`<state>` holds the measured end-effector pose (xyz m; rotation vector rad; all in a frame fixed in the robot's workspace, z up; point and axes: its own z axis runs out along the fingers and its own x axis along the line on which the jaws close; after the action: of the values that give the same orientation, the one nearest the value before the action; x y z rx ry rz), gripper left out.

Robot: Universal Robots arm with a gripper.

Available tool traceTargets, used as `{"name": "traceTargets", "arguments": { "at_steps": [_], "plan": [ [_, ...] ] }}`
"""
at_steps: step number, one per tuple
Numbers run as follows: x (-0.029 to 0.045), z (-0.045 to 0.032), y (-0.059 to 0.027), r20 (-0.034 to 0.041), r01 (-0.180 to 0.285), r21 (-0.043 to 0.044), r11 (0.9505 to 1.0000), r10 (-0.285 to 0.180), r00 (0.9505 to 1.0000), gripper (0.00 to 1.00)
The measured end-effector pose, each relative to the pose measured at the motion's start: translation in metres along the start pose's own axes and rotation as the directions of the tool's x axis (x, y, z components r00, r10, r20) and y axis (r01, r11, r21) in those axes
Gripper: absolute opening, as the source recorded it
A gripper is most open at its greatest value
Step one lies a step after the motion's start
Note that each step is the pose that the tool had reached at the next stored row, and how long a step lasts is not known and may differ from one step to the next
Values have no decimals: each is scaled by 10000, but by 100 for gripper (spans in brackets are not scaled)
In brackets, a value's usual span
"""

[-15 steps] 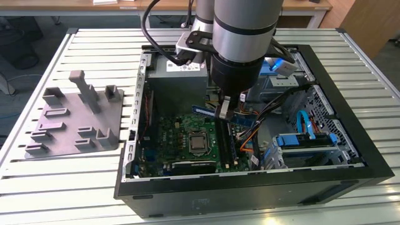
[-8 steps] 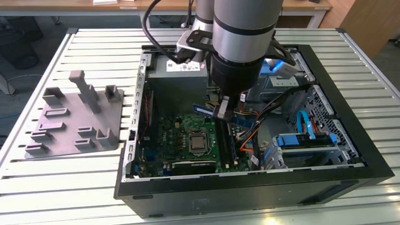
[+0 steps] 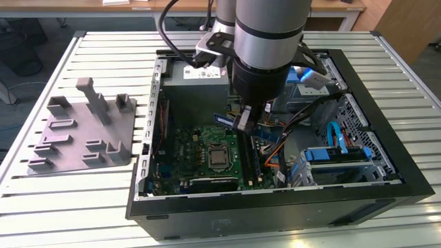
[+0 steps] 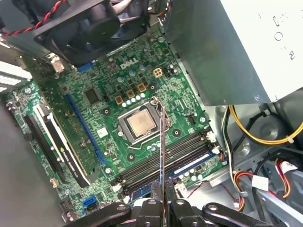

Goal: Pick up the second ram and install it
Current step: 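Insert the second ram into the second slot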

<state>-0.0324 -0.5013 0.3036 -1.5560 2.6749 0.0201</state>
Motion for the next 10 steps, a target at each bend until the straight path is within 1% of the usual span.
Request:
{"name": "traceTargets", "arguments": {
  "at_steps": [5,10],
  "plan": [
    [0,3,0,-4,-347,16,9994,347,9994,14],
    [0,7,0,-8,-676,32,9977,676,9977,14]
  ]
}}
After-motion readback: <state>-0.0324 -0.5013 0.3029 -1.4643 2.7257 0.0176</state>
